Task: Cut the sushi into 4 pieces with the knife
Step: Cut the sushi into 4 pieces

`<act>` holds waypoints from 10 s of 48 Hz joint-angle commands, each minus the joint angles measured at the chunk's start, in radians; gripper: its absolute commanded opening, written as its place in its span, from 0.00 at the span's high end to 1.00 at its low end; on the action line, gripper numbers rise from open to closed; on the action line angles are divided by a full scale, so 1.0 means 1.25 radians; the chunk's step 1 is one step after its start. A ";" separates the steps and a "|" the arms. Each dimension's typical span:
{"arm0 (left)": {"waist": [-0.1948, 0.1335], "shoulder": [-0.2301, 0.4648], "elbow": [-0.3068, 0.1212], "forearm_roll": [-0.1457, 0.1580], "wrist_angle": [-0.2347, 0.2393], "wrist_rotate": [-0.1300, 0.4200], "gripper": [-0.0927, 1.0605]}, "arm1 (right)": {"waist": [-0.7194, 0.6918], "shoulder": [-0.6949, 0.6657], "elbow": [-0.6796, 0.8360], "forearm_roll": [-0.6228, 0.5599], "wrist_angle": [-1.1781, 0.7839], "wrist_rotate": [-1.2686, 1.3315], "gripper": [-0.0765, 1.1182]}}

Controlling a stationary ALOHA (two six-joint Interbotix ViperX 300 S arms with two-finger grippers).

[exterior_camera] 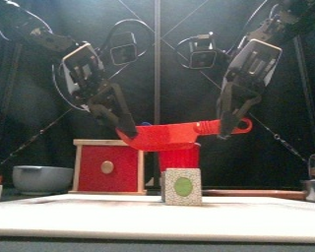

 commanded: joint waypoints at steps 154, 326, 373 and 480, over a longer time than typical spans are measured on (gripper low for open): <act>-0.012 0.094 -0.012 -0.069 -0.002 -0.001 0.52 | 0.015 0.086 0.016 0.015 -0.013 0.000 0.80; -0.049 0.032 -0.056 0.072 0.124 -0.006 0.53 | 0.065 0.048 -0.021 -0.185 0.082 0.247 0.81; -0.103 0.077 -0.054 -0.010 0.134 -0.006 0.53 | 0.082 0.042 -0.016 -0.174 0.070 0.263 0.81; -0.103 0.094 -0.082 0.028 0.211 -0.006 0.53 | 0.087 0.064 0.007 -0.160 0.045 0.263 0.81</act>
